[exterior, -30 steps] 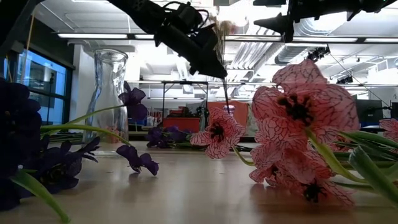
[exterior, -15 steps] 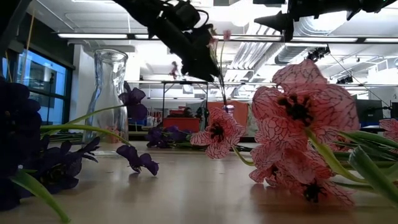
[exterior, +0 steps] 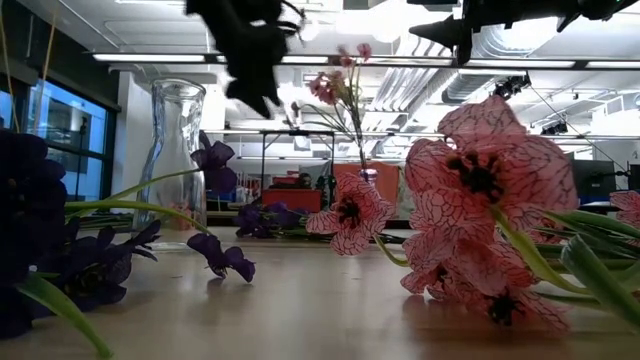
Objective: Sort flowers into vase by color
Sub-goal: Put the left pink flowers into the pink vase
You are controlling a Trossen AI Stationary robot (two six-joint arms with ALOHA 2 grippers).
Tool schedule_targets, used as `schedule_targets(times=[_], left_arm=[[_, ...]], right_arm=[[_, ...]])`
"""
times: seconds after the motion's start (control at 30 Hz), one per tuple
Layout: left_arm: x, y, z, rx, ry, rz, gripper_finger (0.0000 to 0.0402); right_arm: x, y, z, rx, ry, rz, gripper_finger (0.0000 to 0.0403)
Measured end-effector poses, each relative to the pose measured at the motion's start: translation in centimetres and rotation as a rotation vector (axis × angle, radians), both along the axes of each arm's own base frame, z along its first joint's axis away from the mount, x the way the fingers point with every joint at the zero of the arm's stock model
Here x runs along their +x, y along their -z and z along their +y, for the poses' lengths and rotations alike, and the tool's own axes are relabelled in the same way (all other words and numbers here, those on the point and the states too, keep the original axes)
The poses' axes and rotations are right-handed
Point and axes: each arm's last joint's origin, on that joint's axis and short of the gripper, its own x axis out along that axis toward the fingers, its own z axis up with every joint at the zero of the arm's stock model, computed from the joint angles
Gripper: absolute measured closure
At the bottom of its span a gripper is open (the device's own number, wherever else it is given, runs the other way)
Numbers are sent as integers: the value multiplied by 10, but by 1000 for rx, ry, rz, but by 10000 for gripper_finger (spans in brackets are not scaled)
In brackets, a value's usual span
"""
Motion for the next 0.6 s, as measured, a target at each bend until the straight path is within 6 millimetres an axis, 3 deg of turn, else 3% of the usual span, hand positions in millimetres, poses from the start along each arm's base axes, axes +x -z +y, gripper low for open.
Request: schedule_targets(times=[0.17,0.3,0.47,0.6], left_arm=[[-52,19,-23,51,-271,51,177],[-86,56,-34,-48,-453,111,177],[-111,103,-26,-125,-590,323,177],[-121,122,-8,-143,-620,433,177]], right_arm=[[0,0,0,0,0,1,152],[0,0,0,0,0,1,152],[0,0,-1,1,18,1,152],[-1,0,-2,4,64,0,152]])
